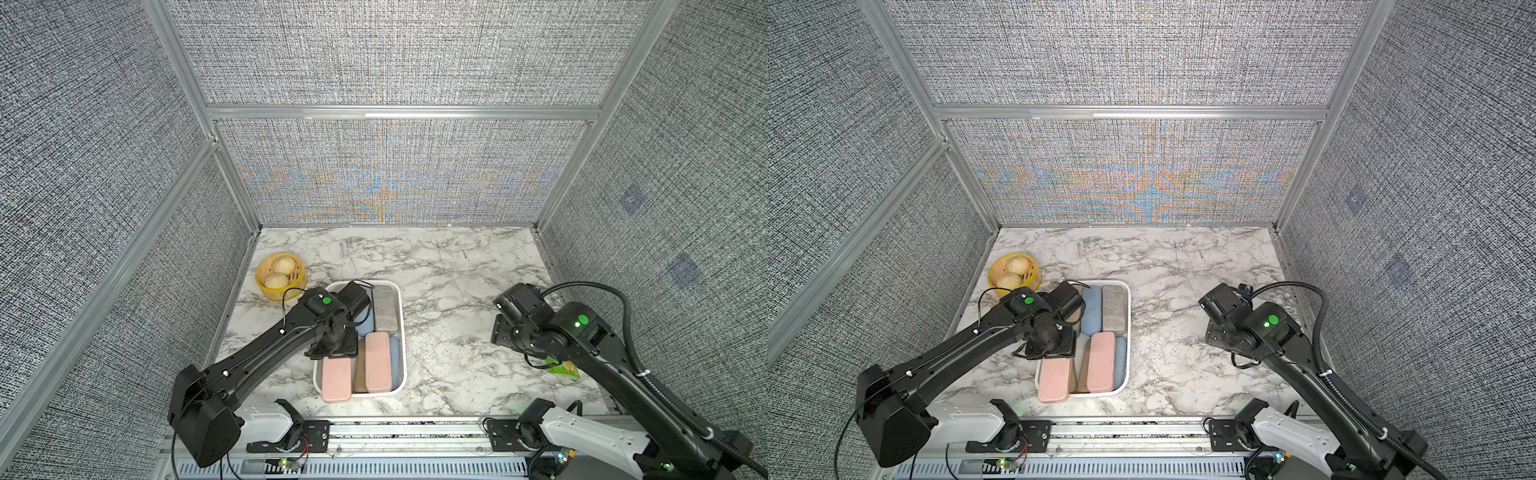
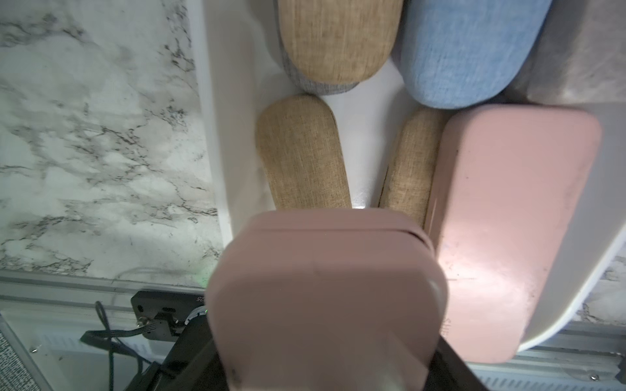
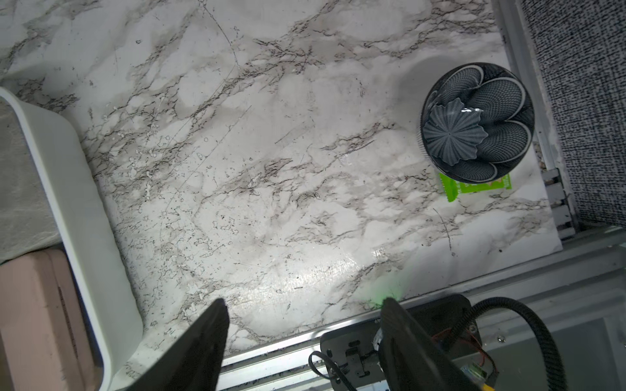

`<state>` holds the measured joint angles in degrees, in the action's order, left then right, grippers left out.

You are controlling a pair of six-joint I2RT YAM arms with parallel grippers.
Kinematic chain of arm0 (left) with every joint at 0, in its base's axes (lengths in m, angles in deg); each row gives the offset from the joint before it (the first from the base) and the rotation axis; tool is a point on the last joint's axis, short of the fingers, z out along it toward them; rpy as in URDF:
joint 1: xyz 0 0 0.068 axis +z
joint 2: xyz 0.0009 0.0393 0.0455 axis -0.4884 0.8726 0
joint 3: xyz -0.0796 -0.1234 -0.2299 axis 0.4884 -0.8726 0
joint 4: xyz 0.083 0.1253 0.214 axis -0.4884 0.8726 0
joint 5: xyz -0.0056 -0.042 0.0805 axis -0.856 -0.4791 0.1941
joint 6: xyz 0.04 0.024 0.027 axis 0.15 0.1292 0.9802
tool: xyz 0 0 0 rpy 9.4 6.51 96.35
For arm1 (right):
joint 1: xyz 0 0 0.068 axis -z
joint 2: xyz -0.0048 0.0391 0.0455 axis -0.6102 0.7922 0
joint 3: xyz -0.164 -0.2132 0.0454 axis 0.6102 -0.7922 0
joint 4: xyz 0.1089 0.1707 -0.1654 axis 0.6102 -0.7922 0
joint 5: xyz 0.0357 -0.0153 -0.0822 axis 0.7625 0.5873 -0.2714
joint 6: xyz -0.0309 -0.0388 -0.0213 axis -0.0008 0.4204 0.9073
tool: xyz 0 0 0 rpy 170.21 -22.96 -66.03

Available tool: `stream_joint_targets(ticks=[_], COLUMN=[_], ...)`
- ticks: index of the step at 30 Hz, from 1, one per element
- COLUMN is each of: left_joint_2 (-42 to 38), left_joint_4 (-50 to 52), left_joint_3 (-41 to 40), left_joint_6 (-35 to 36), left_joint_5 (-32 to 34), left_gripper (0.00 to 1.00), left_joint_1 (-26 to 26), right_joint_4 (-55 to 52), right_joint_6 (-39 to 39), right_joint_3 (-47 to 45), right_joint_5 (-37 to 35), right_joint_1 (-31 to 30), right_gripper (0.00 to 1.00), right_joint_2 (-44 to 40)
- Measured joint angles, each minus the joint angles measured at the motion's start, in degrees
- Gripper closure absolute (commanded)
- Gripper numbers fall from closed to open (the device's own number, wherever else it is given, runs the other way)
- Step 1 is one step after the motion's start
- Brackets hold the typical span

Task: Put the glasses cases into the storage boxes
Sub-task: Place the glasses case in the storage box.

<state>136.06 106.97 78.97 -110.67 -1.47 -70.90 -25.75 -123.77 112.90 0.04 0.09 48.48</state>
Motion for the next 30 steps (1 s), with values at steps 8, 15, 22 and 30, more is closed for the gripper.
stream_joint_targets(ticks=[8, 15, 22, 30], left_joint_2=[5.03, 11.89, 15.85, 13.79], left_joint_4=[-6.08, -9.81, -12.87, -12.61], left_joint_3=[-2.99, -1.36, -1.60, -1.62], left_joint_6=[3.80, 6.43, 7.91, 8.68], left_joint_5=[-3.87, -5.40, -5.35, -3.54], left_gripper=[0.52, 0.52, 0.51, 0.01], left_joint_1=[3.32, 5.77, 6.29, 6.32], right_joint_4=[0.35, 0.07, -1.03, -1.01], right_joint_6=[0.39, 0.39, 0.39, 0.63], right_joint_3=[0.33, 0.44, 1.62, 2.16], right_joint_5=[-0.07, -0.22, -0.70, -0.28], right_joint_1=[0.02, 0.02, 0.02, 0.02], right_gripper=[0.28, 0.28, 0.28, 0.23], right_joint_2=[-0.26, -0.76, -0.57, 0.39])
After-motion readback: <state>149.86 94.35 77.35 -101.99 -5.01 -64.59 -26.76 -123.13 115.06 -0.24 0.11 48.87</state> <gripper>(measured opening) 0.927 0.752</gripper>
